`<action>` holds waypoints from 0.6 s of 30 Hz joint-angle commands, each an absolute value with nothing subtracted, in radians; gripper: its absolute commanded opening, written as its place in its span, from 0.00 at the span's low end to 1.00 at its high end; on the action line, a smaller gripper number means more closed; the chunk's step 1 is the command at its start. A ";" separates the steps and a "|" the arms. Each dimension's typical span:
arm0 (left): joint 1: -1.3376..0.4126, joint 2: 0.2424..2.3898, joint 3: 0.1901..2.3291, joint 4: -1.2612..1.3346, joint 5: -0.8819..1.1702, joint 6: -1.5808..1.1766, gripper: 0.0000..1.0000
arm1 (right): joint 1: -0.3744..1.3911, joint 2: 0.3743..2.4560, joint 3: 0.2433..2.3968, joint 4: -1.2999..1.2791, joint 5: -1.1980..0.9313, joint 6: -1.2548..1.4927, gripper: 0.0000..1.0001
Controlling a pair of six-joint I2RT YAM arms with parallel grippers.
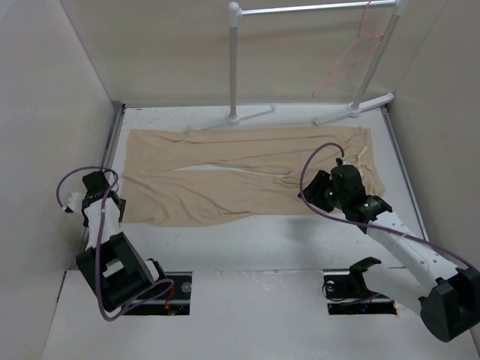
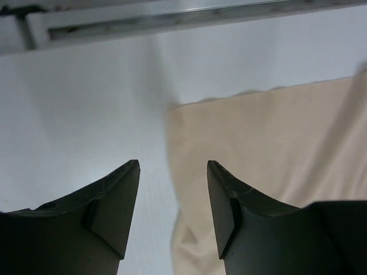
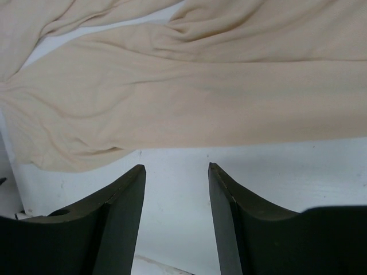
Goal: Place the trousers on the hanger
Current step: Flatten out the trousers at the center of the board.
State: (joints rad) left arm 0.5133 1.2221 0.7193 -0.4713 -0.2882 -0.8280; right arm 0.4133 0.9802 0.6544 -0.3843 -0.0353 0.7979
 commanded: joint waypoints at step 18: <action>0.498 1.286 0.554 -0.238 -0.178 -0.953 0.24 | -0.152 0.905 0.609 -0.529 0.064 0.886 0.68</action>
State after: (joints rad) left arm 0.5308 1.2835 0.5720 -0.2234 -0.1684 -0.9253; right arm -0.0765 0.8932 0.6296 -0.5068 0.0154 0.8295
